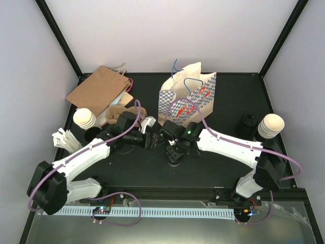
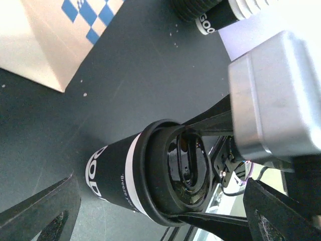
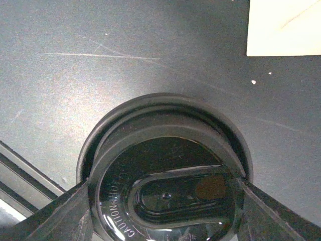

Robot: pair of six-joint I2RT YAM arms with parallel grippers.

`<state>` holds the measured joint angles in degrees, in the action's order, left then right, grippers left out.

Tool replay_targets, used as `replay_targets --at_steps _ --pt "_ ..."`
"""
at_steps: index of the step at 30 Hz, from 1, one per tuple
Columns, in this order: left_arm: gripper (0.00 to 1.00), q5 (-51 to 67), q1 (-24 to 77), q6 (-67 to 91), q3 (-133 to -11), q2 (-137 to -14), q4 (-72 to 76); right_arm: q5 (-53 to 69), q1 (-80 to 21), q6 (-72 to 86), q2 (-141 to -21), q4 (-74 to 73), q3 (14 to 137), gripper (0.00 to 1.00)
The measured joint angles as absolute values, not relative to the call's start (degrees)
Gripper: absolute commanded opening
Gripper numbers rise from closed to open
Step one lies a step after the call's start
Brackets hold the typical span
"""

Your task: Pack the takeout coffee

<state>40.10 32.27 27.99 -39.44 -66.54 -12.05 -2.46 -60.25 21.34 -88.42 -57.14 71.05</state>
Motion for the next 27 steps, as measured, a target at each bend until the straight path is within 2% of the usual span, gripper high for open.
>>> replay_targets --at_steps 4,11,18,23,27 --pt "0.87 40.05 32.91 29.63 -38.24 -67.20 -10.96 -4.27 -61.36 21.71 -88.79 -57.12 71.07 0.66" --pt "0.73 39.44 33.10 33.28 -35.70 -68.34 -7.84 -5.08 -61.76 21.96 -88.82 -56.18 69.93 0.66" --pt "0.70 37.69 33.04 37.32 -31.29 -68.90 -4.40 -5.21 -61.82 21.93 -88.47 -55.40 69.23 0.66" --pt "0.63 38.76 33.01 40.49 -29.06 -69.78 0.16 -5.50 -61.98 21.93 -88.66 -55.42 69.25 0.65" --pt "0.63 39.66 33.01 42.00 -28.58 -71.35 3.42 -5.67 -62.04 21.91 -88.92 -55.44 69.38 0.65"
